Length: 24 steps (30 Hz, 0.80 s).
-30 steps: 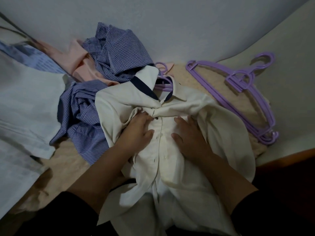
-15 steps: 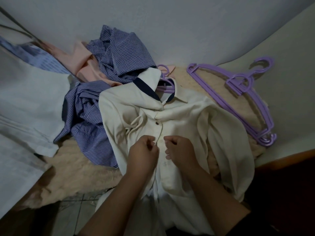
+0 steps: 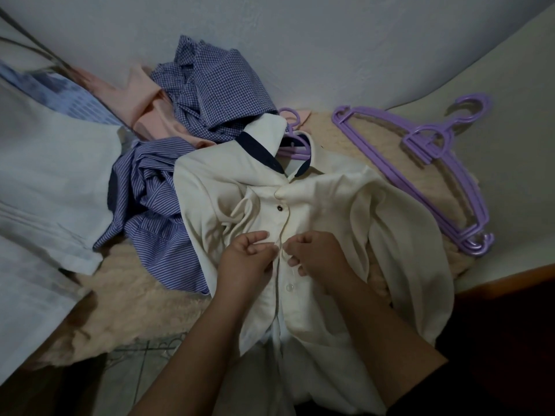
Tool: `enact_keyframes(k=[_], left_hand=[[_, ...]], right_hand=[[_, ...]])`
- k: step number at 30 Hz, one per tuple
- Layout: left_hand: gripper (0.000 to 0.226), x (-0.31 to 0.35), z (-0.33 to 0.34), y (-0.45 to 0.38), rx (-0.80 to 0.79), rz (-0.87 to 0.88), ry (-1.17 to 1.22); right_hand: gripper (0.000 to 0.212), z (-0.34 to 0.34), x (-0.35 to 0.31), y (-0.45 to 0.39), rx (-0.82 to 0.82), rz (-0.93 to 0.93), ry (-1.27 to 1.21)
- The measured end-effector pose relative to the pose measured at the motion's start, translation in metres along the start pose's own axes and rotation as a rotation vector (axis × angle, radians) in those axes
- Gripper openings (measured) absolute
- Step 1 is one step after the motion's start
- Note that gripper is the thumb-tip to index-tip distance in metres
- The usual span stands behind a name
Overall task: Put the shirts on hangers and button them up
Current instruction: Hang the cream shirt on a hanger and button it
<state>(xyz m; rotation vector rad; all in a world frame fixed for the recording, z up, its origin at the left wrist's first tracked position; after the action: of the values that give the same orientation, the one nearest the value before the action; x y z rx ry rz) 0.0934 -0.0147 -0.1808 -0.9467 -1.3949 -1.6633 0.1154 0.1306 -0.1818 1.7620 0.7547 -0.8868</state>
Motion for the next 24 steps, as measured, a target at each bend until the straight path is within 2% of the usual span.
enact_keyframes(k=[8,18,22,24], left_hand=[[0.025,0.001,0.004,0.002,-0.028,0.02,0.003],[0.022,-0.007,-0.001,-0.001,0.022,0.034,0.043],[0.023,-0.007,-0.001,-0.001,0.015,0.04,0.063],[0.024,-0.007,0.0,-0.001,0.01,0.047,0.058]], right_hand=[[0.024,0.007,-0.003,0.002,-0.085,-0.031,0.012],[0.024,0.004,-0.012,0.0,0.09,-0.207,0.328],[0.03,0.004,-0.012,-0.001,0.057,-0.165,0.326],[0.025,0.003,-0.009,-0.001,0.022,-0.113,0.255]])
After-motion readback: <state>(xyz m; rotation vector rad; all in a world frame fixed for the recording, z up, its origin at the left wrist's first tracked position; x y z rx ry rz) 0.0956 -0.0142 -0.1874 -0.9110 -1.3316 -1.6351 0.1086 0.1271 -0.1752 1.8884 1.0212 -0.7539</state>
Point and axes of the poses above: each hand's wrist, its own y-axis away from the middle knuckle, its own z-axis out of the palm, x = y × z, the point moved 10 cm from there along -y, towards the middle knuckle, and after that the axes turned 1 degree about y, right-handed, at the moved point
